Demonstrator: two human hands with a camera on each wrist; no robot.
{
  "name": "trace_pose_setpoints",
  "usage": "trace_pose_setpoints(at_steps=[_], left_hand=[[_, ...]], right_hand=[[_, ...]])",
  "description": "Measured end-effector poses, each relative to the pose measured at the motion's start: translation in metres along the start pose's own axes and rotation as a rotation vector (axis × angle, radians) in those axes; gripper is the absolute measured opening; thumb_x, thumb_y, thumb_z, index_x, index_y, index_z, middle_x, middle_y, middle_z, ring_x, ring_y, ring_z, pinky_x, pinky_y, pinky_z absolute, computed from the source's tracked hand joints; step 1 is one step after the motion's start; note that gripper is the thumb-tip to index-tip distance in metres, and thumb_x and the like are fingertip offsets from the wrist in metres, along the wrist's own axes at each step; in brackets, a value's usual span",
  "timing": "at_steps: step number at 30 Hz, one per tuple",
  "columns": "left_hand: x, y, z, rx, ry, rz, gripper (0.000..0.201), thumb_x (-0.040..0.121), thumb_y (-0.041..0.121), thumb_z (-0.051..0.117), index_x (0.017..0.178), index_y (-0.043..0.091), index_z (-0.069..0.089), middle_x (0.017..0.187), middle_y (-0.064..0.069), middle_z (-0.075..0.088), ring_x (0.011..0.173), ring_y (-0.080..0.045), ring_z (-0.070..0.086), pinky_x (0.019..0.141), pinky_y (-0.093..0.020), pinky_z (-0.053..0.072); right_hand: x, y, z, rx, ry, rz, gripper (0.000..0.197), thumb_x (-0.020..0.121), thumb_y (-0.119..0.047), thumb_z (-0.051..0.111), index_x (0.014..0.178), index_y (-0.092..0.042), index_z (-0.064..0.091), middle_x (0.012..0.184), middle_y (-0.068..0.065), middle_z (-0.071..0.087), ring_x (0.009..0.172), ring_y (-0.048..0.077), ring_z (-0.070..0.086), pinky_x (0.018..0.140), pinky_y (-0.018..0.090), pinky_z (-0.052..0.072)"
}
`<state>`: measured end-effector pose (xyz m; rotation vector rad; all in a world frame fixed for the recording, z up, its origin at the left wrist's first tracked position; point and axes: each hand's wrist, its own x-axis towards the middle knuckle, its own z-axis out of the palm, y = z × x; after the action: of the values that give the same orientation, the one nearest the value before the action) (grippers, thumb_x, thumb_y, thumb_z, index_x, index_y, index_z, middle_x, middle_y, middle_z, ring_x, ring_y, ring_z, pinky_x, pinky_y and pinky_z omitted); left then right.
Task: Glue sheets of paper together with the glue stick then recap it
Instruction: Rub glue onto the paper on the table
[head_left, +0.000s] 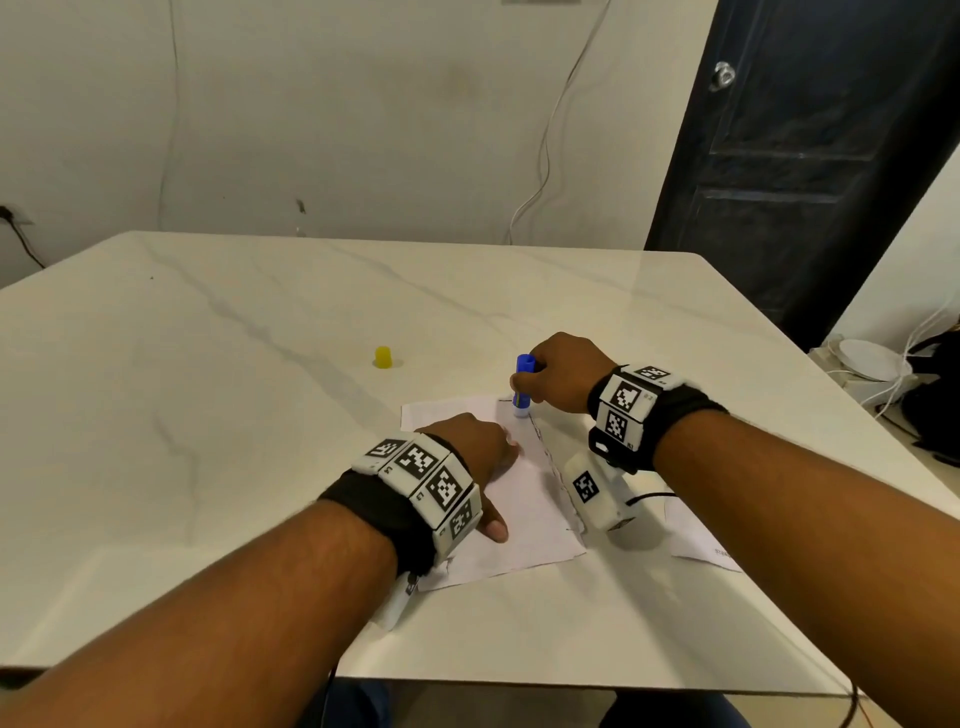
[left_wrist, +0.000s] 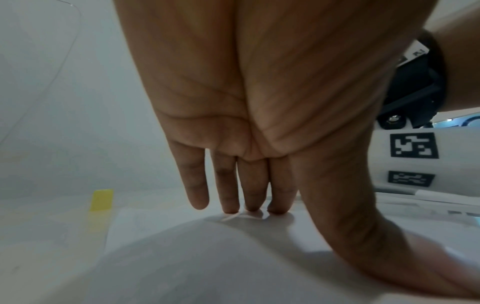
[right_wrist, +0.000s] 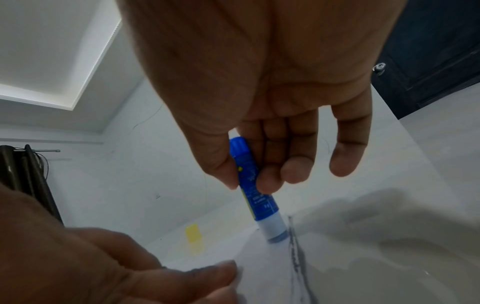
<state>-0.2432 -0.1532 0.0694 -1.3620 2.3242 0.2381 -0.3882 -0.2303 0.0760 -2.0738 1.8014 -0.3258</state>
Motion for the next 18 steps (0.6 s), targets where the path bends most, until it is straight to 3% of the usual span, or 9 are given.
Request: trace_pose_setpoints(at_steps=[3, 6, 9, 18], left_hand=[[-0.001, 0.002, -0.004, 0.008, 0.009, 0.002, 0.095, 0.076, 0.053, 0.074, 0.150, 0.016, 0.029, 0.152, -0.007, 0.039, 0.130, -0.030, 0.046, 0.108, -0.040, 0.042], [-0.002, 0.002, -0.003, -0.007, -0.008, -0.011, 0.091, 0.077, 0.051, 0.074, 0.150, 0.015, 0.031, 0.150, -0.008, 0.041, 0.130, -0.029, 0.046, 0.108, -0.039, 0.042], [-0.003, 0.002, -0.003, -0.031, 0.030, -0.014, 0.088, 0.074, 0.052, 0.076, 0.145, 0.016, 0.039, 0.136, -0.007, 0.055, 0.121, -0.028, 0.054, 0.102, -0.038, 0.046], [-0.005, 0.008, -0.009, -0.023, 0.016, -0.081, 0.068, 0.082, 0.040, 0.074, 0.137, 0.008, 0.049, 0.128, -0.010, 0.060, 0.118, -0.028, 0.057, 0.102, -0.037, 0.047]], right_hand=[[-0.007, 0.000, 0.000, -0.014, -0.006, -0.003, 0.031, 0.088, -0.035, 0.064, 0.084, -0.004, 0.068, 0.074, 0.006, 0.057, 0.067, 0.020, 0.051, 0.057, 0.028, 0.038], [-0.015, 0.002, 0.001, -0.038, 0.001, -0.003, 0.031, 0.088, -0.035, 0.064, 0.071, -0.010, 0.058, 0.065, 0.000, 0.051, 0.061, 0.016, 0.047, 0.053, 0.026, 0.035], [-0.025, 0.004, 0.001, -0.032, 0.005, -0.010, 0.035, 0.088, -0.034, 0.064, 0.061, -0.016, 0.050, 0.062, -0.001, 0.049, 0.058, 0.015, 0.046, 0.051, 0.026, 0.034], [-0.057, 0.003, 0.000, -0.004, -0.018, -0.037, 0.037, 0.086, -0.033, 0.066, 0.059, -0.015, 0.048, 0.059, 0.000, 0.047, 0.055, 0.016, 0.042, 0.052, 0.028, 0.033]])
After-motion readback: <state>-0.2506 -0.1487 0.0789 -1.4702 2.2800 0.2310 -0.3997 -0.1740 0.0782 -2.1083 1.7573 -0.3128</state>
